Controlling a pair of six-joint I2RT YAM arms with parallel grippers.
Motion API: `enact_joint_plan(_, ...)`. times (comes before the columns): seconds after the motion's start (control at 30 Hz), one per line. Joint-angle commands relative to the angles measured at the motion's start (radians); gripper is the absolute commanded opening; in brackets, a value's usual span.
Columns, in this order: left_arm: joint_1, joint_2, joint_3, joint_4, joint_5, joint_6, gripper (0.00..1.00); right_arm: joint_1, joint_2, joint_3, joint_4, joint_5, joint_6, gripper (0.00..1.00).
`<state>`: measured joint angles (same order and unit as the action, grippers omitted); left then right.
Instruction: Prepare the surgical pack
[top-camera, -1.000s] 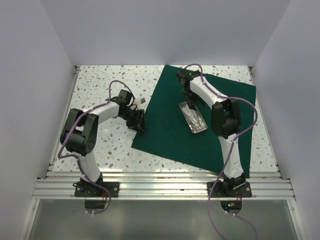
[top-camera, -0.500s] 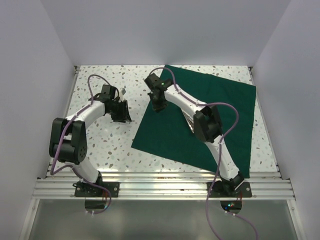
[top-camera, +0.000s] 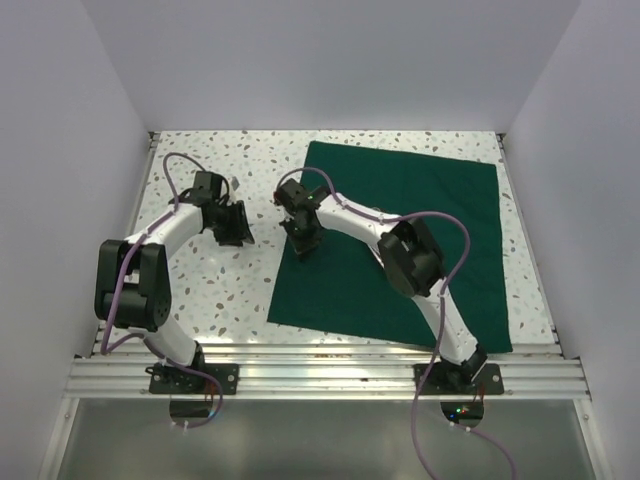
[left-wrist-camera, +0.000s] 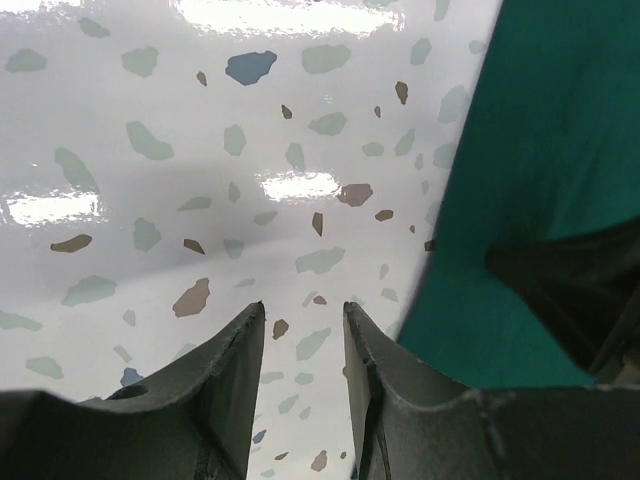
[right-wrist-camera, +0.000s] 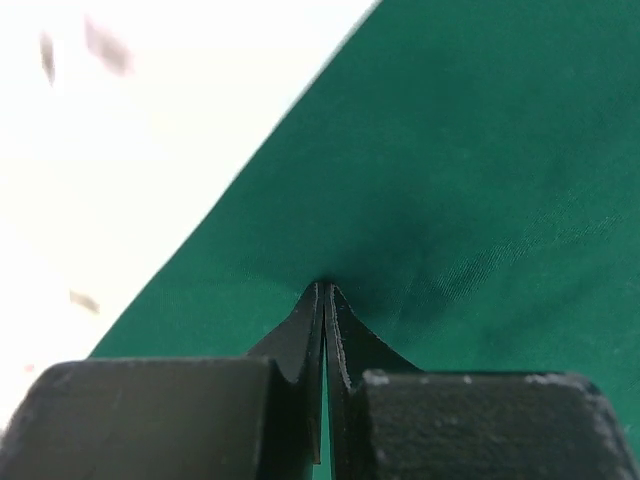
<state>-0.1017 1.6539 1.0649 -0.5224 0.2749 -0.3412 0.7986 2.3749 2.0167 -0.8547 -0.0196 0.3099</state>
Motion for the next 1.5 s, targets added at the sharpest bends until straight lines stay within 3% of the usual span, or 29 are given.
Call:
enact_joint_plan(0.0,0.013,0.0,0.032,0.028,0.009,-0.025,0.41,0.022,-0.071,-0.217,-0.029,-0.126,-0.031,0.0)
enact_joint_plan(0.1,0.014,0.015,0.056,0.045,0.033,-0.039,0.41,0.037,-0.158,-0.448,0.0,-0.167,-0.066,0.0)
enact_joint_plan(0.17,0.014,0.033,0.072,0.071,0.082,-0.053,0.4,0.045,-0.198,-0.515,-0.023,-0.166,-0.094,0.0)
enact_joint_plan(0.3,0.011,0.081,0.105,0.125,0.214,-0.065,0.4,0.018,-0.45,-0.654,0.006,-0.062,-0.094,0.0)
enact_joint_plan(0.53,-0.061,0.188,0.223,0.206,0.411,-0.094,0.4,-0.219,-0.655,-0.541,0.022,0.064,0.081,0.0)
enact_joint_plan(0.73,-0.185,0.303,0.398,0.199,0.417,-0.125,0.38,-0.421,-0.671,-0.478,-0.027,0.274,0.165,0.0)
enact_joint_plan(0.9,-0.223,0.452,0.549,0.085,0.457,-0.128,0.28,-0.616,-0.635,-0.525,-0.075,0.29,0.213,0.0)
enact_joint_plan(1.0,-0.236,0.521,0.627,0.035,0.422,-0.13,0.27,-0.68,-0.631,-0.582,-0.058,0.296,0.234,0.0)
enact_joint_plan(1.13,-0.277,0.596,0.757,-0.092,0.254,-0.111,0.32,-0.713,-0.6,-0.639,-0.04,0.296,0.241,0.0)
enact_joint_plan(1.4,-0.329,0.646,0.79,-0.22,0.015,-0.067,0.31,-0.716,-0.53,-0.713,0.034,0.21,0.21,0.0)
enact_joint_plan(1.47,-0.329,0.656,0.794,-0.255,-0.05,-0.055,0.31,-0.716,-0.513,-0.713,0.058,0.179,0.202,0.09)
